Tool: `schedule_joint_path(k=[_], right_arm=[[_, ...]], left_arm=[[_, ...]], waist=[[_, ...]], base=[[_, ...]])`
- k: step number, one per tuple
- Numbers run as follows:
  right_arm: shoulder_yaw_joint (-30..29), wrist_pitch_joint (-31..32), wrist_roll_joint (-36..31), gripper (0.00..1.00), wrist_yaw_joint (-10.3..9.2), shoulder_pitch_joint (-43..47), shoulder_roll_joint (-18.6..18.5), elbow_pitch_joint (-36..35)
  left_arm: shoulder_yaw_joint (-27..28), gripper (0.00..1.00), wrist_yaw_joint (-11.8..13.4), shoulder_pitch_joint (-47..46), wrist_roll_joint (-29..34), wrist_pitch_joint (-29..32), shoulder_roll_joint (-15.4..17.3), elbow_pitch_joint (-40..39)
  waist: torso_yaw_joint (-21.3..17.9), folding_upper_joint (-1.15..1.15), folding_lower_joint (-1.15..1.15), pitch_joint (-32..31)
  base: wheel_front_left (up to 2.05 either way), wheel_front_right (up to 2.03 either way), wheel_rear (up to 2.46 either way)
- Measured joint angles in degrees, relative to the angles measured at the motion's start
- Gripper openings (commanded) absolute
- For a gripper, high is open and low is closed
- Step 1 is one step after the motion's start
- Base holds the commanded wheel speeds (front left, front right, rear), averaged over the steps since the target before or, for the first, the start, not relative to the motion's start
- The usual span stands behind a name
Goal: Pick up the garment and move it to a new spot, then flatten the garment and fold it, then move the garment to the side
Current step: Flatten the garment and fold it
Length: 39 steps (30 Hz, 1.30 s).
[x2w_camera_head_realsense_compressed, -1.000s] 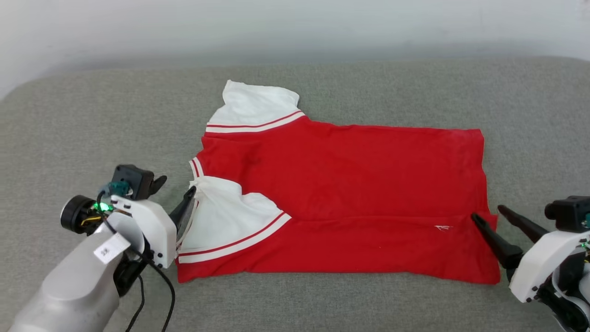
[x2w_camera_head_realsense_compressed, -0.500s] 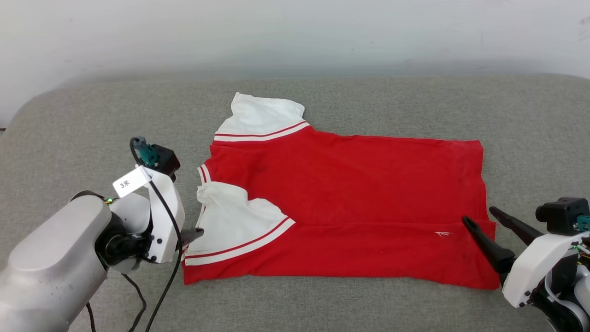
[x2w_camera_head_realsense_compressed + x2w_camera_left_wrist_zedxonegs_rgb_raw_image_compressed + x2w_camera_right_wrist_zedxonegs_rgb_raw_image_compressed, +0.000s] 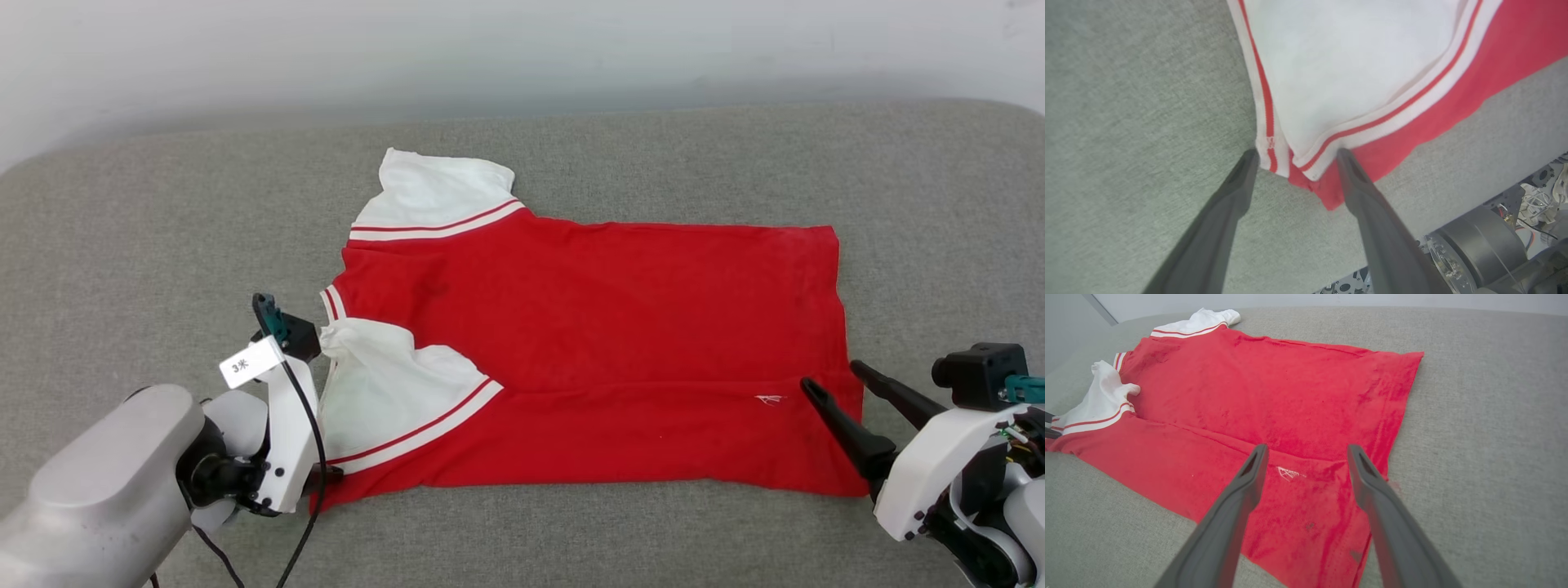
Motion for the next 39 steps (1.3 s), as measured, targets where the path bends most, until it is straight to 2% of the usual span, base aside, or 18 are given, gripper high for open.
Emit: schedule_joint_path(k=[7,8,9,10,19,22,27,32,39], right_arm=[[0.2,0.7,-0.2,1.00,0.00,-1.0,0.6,-0.3],[0.2,0.7,-0.2,1.00,0.00,-1.1,0.5,-0.3],[0.2,0.9,-0.3,1.00,0.00,-1.2,0.3,-0.4],[0.2,0.9,-0.5,1.00,0.00,-1.3,0.0,-0.4],[-2.0,5.2,-2.1,1.00,0.00,-3.8,-5.0,-2.1],[-1.7,10.0,-2.0,1.00,0.00,-4.3,-7.6,-3.2],[-0.6,22.3,0.3,1.00,-0.01,-4.4,-10.7,-4.2],[0.3,28.4,1.6,1.00,-0.01,-3.2,-9.3,-2.7],[1.7,28.3,0.0,1.00,-0.01,-2.5,-4.7,3.5]], left_arm=[[-0.6,1.00,0.0,1.1,-0.5,-2.5,-1.4,2.1],[-0.8,0.98,0.0,1.1,-0.4,-3.0,-1.5,2.2],[-0.9,0.20,0.0,1.1,-0.4,-4.1,-1.5,2.3],[-1.0,0.00,0.0,1.1,-0.3,-5.0,-1.5,2.3],[-1.4,0.00,-0.1,1.9,-2.2,-10.9,-0.3,-0.4],[-1.4,0.00,-0.1,1.7,-2.3,-12.4,0.7,-2.2],[-1.5,0.00,-0.1,0.6,-1.8,-14.1,1.9,-4.6],[-2.0,0.00,-0.1,0.2,-1.2,-14.6,1.9,-5.8],[-2.7,0.00,-0.1,-1.3,0.2,-15.3,0.9,-6.6]], waist=[[-0.5,0.00,-0.01,1.3],[-0.5,0.00,-0.01,1.3],[-0.5,0.00,-0.01,1.2],[-0.5,0.00,-0.01,1.1],[0.1,0.00,0.00,-0.9],[0.5,0.00,0.00,-1.3],[1.3,0.00,0.00,-1.4],[1.9,0.00,0.00,-0.8],[2.9,0.00,0.00,0.9]], base=[[0.00,0.00,0.00],[0.00,0.00,0.00],[0.00,0.00,0.00],[0.00,0.00,0.00],[0.00,0.00,0.00],[0.00,0.00,0.00],[0.00,0.00,0.00],[0.00,0.00,0.00],[0.00,0.00,0.00]])
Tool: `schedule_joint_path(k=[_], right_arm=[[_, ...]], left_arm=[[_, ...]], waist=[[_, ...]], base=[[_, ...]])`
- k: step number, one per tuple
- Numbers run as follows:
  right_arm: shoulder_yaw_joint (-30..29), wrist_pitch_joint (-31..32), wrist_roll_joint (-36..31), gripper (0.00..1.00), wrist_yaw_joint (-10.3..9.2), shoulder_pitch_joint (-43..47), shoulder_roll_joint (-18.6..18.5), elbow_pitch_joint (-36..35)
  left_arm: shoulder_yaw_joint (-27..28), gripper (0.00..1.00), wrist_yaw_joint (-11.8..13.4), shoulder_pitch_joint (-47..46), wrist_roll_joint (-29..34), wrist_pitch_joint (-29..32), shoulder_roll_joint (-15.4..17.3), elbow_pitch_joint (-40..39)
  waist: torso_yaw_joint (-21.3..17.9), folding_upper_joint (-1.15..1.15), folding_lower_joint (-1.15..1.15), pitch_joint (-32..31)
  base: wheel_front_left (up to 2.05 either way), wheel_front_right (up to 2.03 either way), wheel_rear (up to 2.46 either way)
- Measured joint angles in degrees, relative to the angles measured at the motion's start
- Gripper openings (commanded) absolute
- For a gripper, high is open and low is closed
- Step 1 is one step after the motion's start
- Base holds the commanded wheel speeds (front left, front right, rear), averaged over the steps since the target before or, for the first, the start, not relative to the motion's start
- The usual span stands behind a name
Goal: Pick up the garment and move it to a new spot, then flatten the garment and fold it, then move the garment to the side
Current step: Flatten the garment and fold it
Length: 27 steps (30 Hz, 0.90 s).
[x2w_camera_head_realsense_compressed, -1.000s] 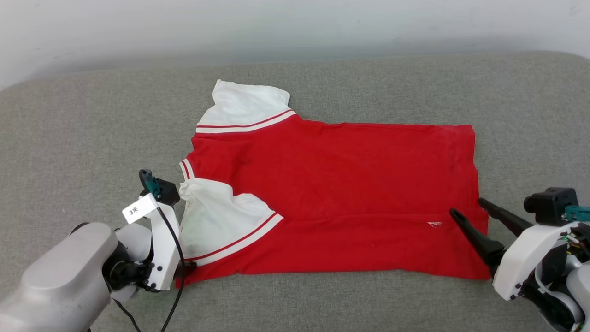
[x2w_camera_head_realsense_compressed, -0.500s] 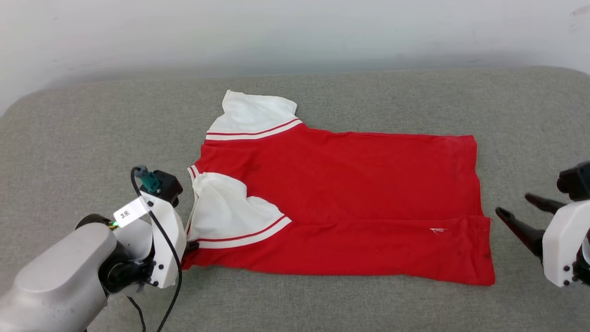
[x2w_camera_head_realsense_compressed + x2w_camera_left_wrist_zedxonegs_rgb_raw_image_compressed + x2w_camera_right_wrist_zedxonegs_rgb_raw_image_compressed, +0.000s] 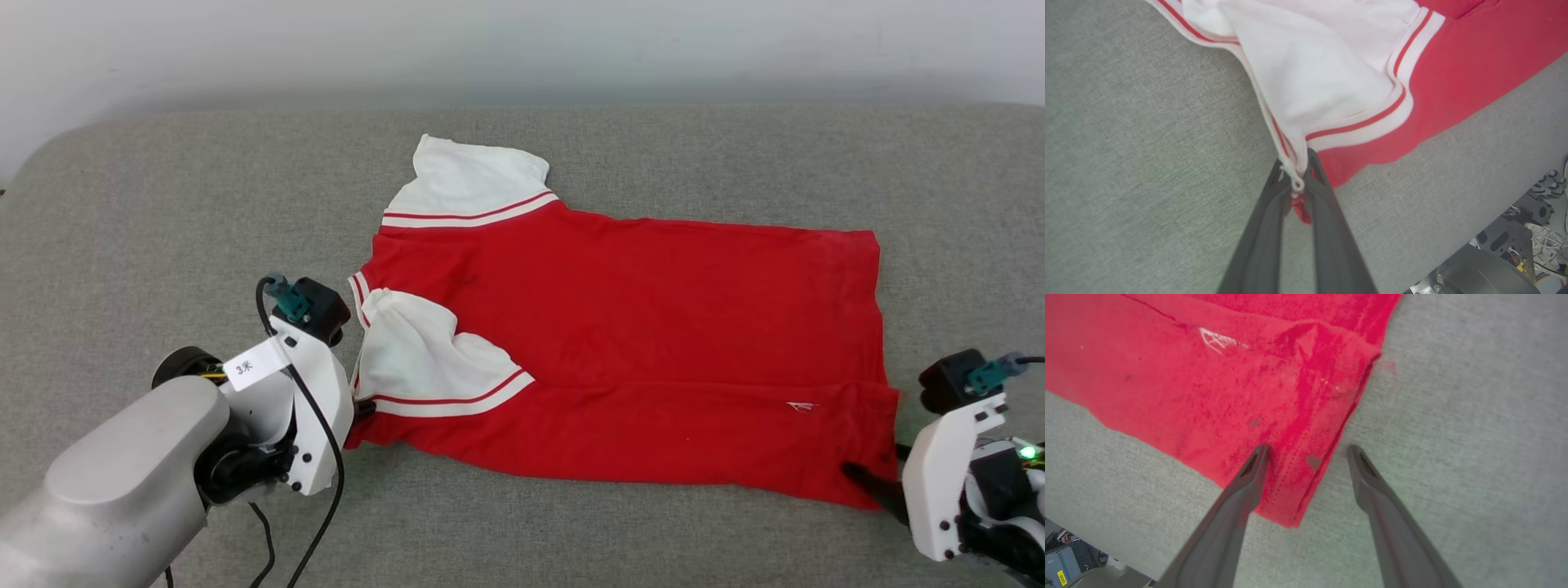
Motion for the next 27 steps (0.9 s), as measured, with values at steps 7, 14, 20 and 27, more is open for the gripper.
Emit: schedule_joint_path(k=[7,14,20,27], right_arm=[[2.9,-2.8,-1.5,1.00,-0.02,-0.8,3.4,7.1],[5.3,-7.9,-0.3,0.00,-0.19,-1.5,4.0,9.2],[6.4,-11.8,0.5,0.00,-0.09,-1.0,3.4,7.0],[5.4,-13.0,1.5,0.00,0.00,2.5,-0.1,1.1]], left_arm=[[-0.6,0.00,0.0,-0.6,1.1,-0.9,-0.2,0.1],[-0.7,0.00,0.0,0.5,0.9,-2.8,0.5,0.3],[-0.6,0.00,0.4,3.9,-0.1,-5.0,2.2,-1.6],[-0.4,0.00,1.9,7.9,-1.3,-6.0,5.6,-6.5]], waist=[[0.6,0.00,0.00,1.3],[0.2,0.00,0.00,0.3],[-0.6,0.00,0.00,-2.4],[-0.9,0.00,0.00,-5.8]], base=[[0.00,0.00,0.00],[0.00,0.00,0.00],[0.00,0.00,0.00],[0.00,0.00,0.00]])
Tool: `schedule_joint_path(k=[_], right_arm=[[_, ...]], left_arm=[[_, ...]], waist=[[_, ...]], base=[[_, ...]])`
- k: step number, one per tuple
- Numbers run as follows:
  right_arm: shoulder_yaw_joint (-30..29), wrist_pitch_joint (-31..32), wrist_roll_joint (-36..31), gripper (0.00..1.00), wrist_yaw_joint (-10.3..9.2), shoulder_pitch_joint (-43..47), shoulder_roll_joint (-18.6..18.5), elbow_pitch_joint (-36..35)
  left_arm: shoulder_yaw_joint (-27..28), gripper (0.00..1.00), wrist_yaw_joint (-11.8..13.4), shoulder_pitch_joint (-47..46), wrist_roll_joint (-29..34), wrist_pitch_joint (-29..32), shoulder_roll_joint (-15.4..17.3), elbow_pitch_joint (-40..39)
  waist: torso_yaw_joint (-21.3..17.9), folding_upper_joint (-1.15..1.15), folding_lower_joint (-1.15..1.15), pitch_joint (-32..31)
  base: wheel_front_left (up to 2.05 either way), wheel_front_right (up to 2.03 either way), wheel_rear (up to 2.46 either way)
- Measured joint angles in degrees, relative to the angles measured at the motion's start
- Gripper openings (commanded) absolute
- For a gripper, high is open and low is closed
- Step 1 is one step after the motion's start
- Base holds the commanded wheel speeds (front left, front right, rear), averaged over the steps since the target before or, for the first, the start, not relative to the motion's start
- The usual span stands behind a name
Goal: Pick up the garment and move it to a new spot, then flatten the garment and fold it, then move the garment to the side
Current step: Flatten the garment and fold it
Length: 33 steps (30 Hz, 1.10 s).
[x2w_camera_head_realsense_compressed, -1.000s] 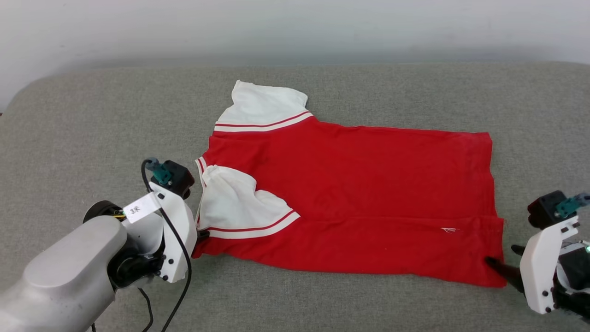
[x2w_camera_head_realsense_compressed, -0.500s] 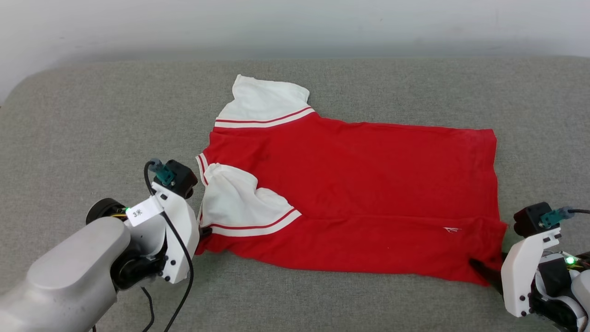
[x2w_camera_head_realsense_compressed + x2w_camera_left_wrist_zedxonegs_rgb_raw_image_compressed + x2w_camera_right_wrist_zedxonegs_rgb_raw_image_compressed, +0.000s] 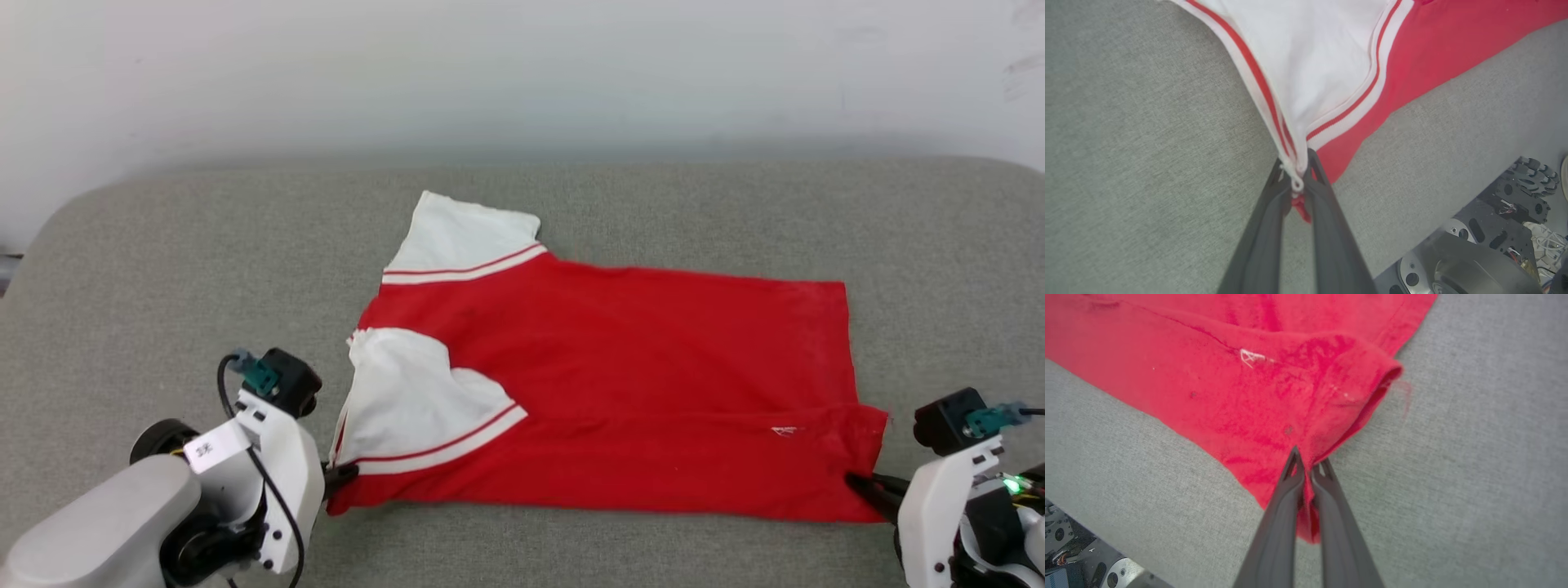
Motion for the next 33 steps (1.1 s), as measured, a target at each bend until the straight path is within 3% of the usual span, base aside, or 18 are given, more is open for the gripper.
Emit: schedule_joint_path(k=[5,12,24,25,26,27,33], right_arm=[[-2.4,1.3,0.7,0.00,0.00,3.6,-2.1,-4.3],[-7.1,3.6,0.6,0.00,0.00,8.7,-3.1,-8.1],[-10.1,5.1,-2.3,0.00,0.01,9.5,2.5,-0.5],[-10.0,4.5,-2.7,0.09,0.01,9.4,2.9,0.1],[-10.0,3.9,-2.6,0.42,0.01,9.3,3.3,0.6],[-10.0,2.9,-2.7,1.00,0.01,9.3,3.7,0.9],[-13.1,-5.1,-5.2,1.00,0.00,9.0,4.5,0.6]], left_arm=[[-0.1,0.00,1.3,3.0,-0.9,-0.3,2.5,-4.2],[-0.5,0.00,3.6,6.7,-2.1,-1.4,3.2,-8.0],[-1.5,0.00,3.9,9.1,-3.0,-3.0,0.6,-1.9],[-1.5,0.00,3.9,9.2,-2.8,-3.5,0.3,-1.1],[-1.4,0.27,3.9,9.2,-2.8,-4.2,0.0,-0.5],[-1.2,1.00,3.9,9.3,-2.7,-5.1,-0.4,-0.1],[0.0,1.00,4.6,9.2,-0.7,-8.3,1.3,-0.4]], waist=[[0.2,0.00,0.00,-1.6],[0.6,0.00,0.00,-1.8],[0.5,0.00,0.00,0.9],[0.5,0.00,0.00,0.9],[0.6,0.00,0.00,0.8],[0.7,0.00,0.00,0.7],[1.0,0.00,0.00,-0.9]], base=[[0.00,0.00,0.00],[0.00,0.00,0.00],[0.00,0.00,0.00],[0.00,0.00,0.00],[0.00,0.00,0.00],[0.00,0.00,0.00],[0.00,0.00,0.00]])
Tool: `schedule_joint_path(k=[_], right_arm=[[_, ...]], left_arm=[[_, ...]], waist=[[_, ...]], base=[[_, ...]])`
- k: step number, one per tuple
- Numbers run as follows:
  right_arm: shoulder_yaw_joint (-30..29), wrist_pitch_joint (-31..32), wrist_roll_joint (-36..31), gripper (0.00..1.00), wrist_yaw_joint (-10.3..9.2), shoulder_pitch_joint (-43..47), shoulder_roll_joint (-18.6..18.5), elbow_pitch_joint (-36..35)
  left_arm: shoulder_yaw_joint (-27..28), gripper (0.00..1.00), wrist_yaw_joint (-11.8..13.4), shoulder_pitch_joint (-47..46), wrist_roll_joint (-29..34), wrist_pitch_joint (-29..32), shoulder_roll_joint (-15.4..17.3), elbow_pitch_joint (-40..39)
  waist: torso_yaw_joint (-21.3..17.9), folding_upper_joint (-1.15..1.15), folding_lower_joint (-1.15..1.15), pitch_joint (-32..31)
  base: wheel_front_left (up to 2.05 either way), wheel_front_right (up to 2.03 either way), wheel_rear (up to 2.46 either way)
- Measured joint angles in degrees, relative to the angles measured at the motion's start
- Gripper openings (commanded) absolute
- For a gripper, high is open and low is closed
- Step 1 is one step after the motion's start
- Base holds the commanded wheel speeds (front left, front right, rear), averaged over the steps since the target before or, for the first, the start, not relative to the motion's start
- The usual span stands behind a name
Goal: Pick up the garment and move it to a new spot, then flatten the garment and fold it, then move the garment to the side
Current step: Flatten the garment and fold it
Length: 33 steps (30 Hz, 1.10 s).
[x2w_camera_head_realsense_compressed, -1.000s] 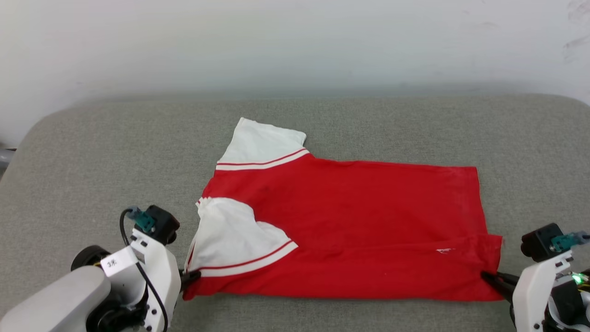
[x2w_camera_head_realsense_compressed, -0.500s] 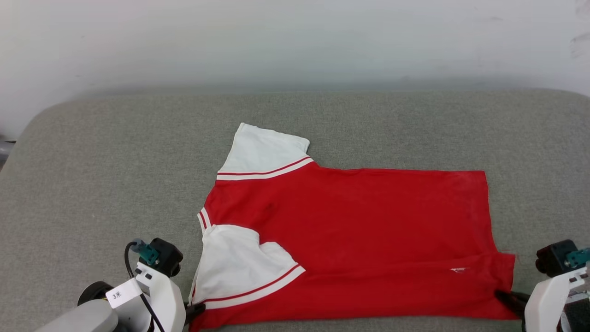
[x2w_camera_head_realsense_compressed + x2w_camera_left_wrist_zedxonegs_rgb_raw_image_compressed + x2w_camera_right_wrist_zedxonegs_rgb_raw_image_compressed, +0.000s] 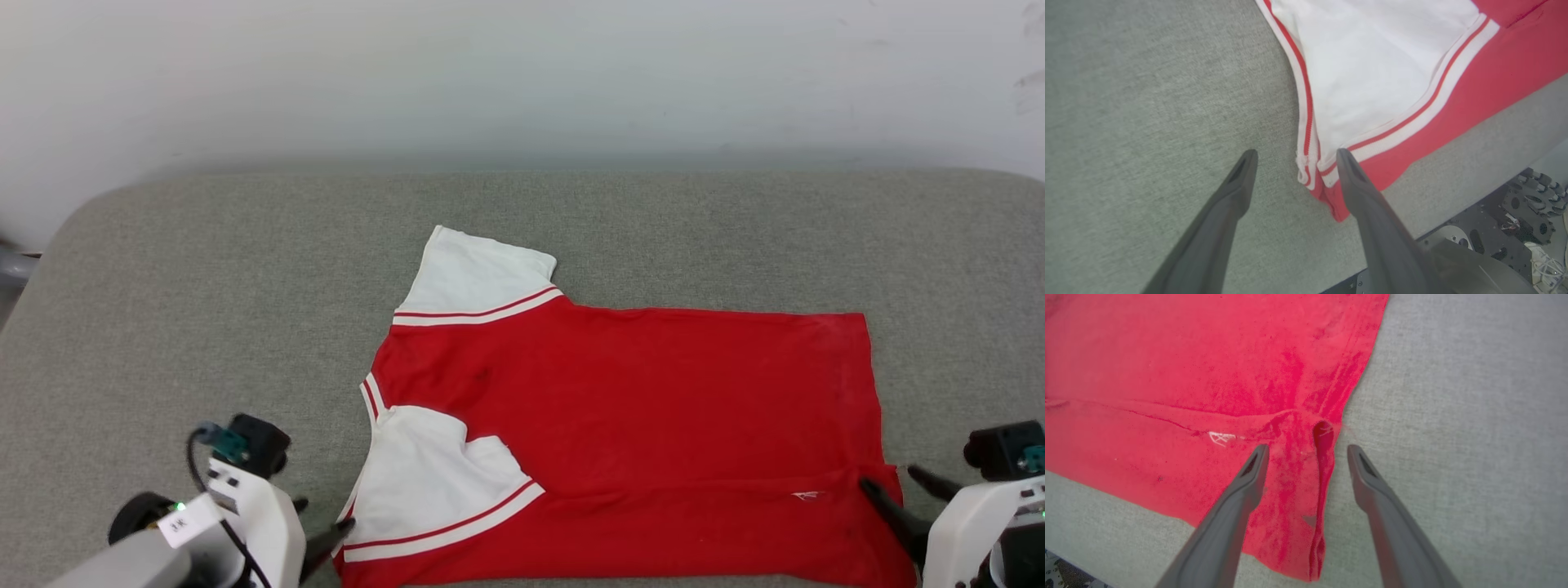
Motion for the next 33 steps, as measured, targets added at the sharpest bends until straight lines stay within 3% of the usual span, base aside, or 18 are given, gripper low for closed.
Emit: schedule_joint_path(k=[8,12,18,25,29,33], right_arm=[[-8.6,-9.5,-7.9,1.00,0.00,0.1,3.6,-6.1],[-14.2,-13.5,-13.7,1.00,0.00,0.1,8.6,-10.6],[-18.5,-15.5,-21.3,1.00,0.00,0.9,16.8,-17.8],[-18.0,-14.5,-24.9,1.00,0.00,0.7,20.7,-24.3],[-17.1,-14.0,-25.6,1.00,0.00,0.2,21.5,-26.4],[-16.0,-13.8,-25.7,1.00,0.00,-1.5,22.1,-27.9]], left_arm=[[5.3,1.00,3.4,-4.0,2.4,-5.4,5.6,-6.0],[7.5,1.00,5.0,-7.7,4.4,-7.1,5.8,-6.9],[10.5,1.00,3.7,-14.7,2.9,-6.6,2.8,-3.6],[10.9,1.00,0.3,-25.4,2.0,2.2,0.8,3.2],[9.7,1.00,-1.6,-31.6,-0.4,13.2,-0.7,6.5],[10.7,1.00,-0.9,-38.8,-1.8,19.1,-2.2,10.2]], waist=[[-0.9,0.00,0.00,-0.5],[-1.7,0.00,0.00,0.2],[-3.2,0.00,0.00,2.4],[-5.8,0.00,0.00,7.4],[-7.3,0.00,0.00,11.1],[-8.7,0.00,0.00,15.1]], base=[[0.00,0.00,0.00],[0.00,0.00,0.00],[0.00,0.00,0.00],[0.00,0.00,0.00],[0.00,0.00,0.00],[0.00,0.00,0.00]])
